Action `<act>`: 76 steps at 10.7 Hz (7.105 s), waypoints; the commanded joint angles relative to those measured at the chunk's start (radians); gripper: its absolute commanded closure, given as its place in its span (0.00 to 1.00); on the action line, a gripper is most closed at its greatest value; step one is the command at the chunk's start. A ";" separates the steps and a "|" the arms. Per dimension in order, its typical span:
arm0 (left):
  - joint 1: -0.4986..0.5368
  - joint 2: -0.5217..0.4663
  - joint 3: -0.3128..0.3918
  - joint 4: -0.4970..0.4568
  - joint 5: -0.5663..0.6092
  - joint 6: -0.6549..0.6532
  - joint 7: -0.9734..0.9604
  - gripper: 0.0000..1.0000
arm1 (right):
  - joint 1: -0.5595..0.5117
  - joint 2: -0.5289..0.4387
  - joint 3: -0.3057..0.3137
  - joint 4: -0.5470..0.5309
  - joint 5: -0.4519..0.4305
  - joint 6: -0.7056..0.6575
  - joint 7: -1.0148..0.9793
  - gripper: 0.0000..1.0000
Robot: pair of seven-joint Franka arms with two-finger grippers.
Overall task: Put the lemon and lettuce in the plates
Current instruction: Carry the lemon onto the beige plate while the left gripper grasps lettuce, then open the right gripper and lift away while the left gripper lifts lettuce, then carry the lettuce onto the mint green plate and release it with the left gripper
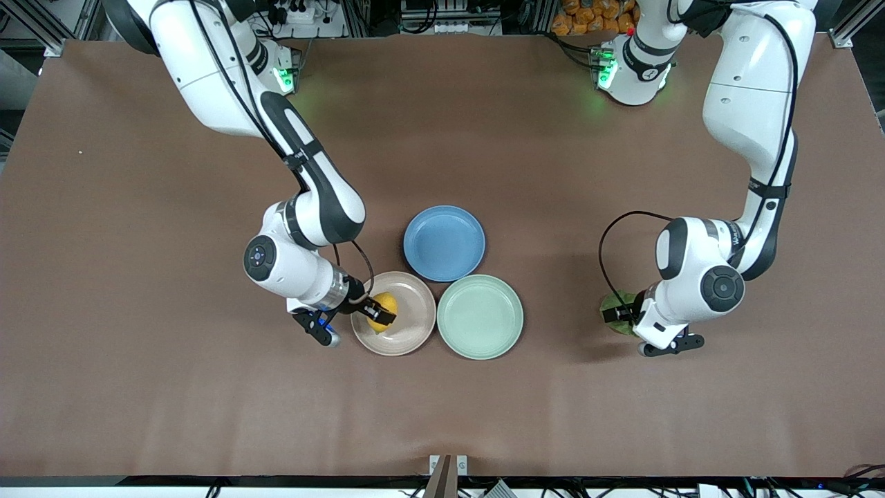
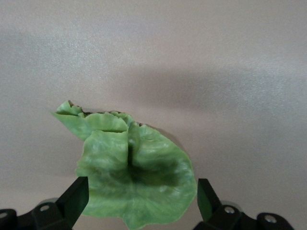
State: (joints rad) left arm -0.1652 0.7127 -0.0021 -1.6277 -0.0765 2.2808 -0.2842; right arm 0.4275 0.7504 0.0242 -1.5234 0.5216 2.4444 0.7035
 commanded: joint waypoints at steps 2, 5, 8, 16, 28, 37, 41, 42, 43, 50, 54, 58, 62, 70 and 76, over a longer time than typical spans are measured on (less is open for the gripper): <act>-0.004 0.001 0.002 -0.043 -0.019 0.078 -0.006 0.00 | 0.013 0.020 -0.004 0.026 0.020 0.008 0.014 0.58; 0.003 0.002 0.002 -0.083 -0.019 0.156 0.008 0.00 | 0.022 0.018 -0.007 0.023 0.008 0.009 0.011 0.00; 0.012 0.007 0.002 -0.083 -0.019 0.166 0.033 0.38 | 0.002 0.007 -0.015 -0.009 -0.113 -0.010 -0.094 0.00; 0.007 -0.002 0.002 -0.070 -0.020 0.166 0.023 1.00 | -0.069 -0.170 -0.125 -0.139 -0.213 -0.257 -0.433 0.00; -0.016 -0.035 0.002 -0.012 -0.023 0.075 0.024 1.00 | -0.070 -0.252 -0.210 -0.267 -0.491 -0.291 -0.510 0.00; -0.014 -0.035 0.002 0.057 -0.043 -0.040 0.000 1.00 | -0.198 -0.299 -0.154 -0.414 -0.486 -0.117 -0.550 0.00; -0.011 -0.039 -0.005 0.078 -0.049 -0.053 0.030 1.00 | -0.424 -0.315 0.063 -0.416 -0.521 -0.123 -0.547 0.00; -0.013 -0.044 -0.016 0.087 -0.046 -0.060 0.031 1.00 | -0.440 -0.325 0.080 -0.422 -0.544 -0.122 -0.547 0.00; -0.019 -0.051 -0.019 0.103 -0.048 -0.084 0.028 1.00 | -0.447 -0.342 0.083 -0.440 -0.564 -0.117 -0.547 0.00; -0.088 -0.033 -0.128 0.213 -0.051 -0.098 -0.015 1.00 | -0.446 -0.601 0.083 -0.744 -0.574 -0.011 -0.547 0.00; -0.141 -0.009 -0.142 0.244 -0.051 -0.019 -0.016 1.00 | -0.432 -0.669 0.085 -0.761 -0.575 -0.064 -0.547 0.00; -0.223 0.036 -0.156 0.246 -0.063 0.145 -0.024 1.00 | -0.424 -0.730 0.085 -0.764 -0.574 -0.109 -0.547 0.00; -0.269 0.111 -0.157 0.244 -0.065 0.290 -0.012 1.00 | -0.418 -0.760 0.106 -0.752 -0.574 -0.136 -0.547 0.00; -0.274 0.142 -0.156 0.244 -0.065 0.344 0.028 0.35 | -0.423 -0.798 0.111 -0.534 -0.572 -0.425 -0.550 0.00; -0.234 0.096 -0.144 0.244 -0.049 0.208 0.045 0.32 | -0.463 -0.803 0.105 -0.313 -0.538 -0.645 -0.633 0.00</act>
State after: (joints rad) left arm -0.4104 0.8415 -0.1534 -1.3826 -0.1173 2.5749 -0.2770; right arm -0.0068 -0.0481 0.1235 -1.9139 -0.0326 1.8549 0.1258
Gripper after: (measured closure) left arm 0.322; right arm 0.000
